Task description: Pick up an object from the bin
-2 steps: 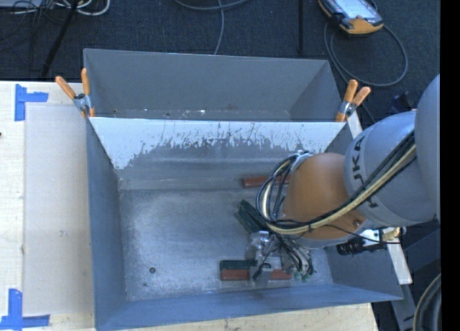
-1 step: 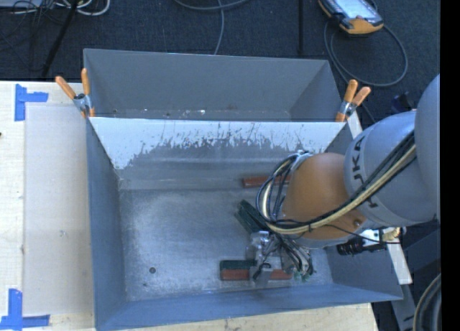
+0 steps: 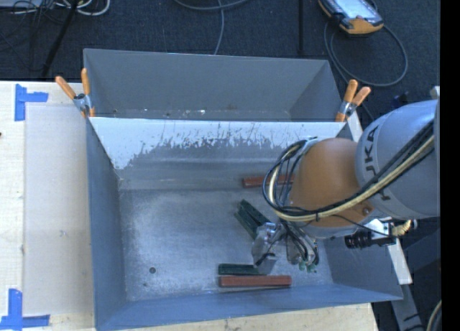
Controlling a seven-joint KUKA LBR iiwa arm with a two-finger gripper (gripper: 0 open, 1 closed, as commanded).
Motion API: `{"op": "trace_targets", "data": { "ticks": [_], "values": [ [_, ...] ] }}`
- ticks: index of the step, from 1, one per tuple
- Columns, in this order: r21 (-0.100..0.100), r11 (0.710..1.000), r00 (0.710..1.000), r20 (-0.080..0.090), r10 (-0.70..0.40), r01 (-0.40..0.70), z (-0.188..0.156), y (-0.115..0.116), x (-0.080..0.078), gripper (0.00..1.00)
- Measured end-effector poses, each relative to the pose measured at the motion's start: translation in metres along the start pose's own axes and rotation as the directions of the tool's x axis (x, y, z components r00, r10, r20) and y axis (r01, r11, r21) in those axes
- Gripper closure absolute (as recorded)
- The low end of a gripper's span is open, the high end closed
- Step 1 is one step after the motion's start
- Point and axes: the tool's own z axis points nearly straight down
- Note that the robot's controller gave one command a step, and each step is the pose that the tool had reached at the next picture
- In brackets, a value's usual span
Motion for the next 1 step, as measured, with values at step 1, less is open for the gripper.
{"op": "trace_targets", "data": {
  "ticks": [1],
  "values": [
    [-0.001,1.000,1.000,0.007,0.025,-0.025,-0.0308,0.0288,-0.0042,0.00]
  ]
}}
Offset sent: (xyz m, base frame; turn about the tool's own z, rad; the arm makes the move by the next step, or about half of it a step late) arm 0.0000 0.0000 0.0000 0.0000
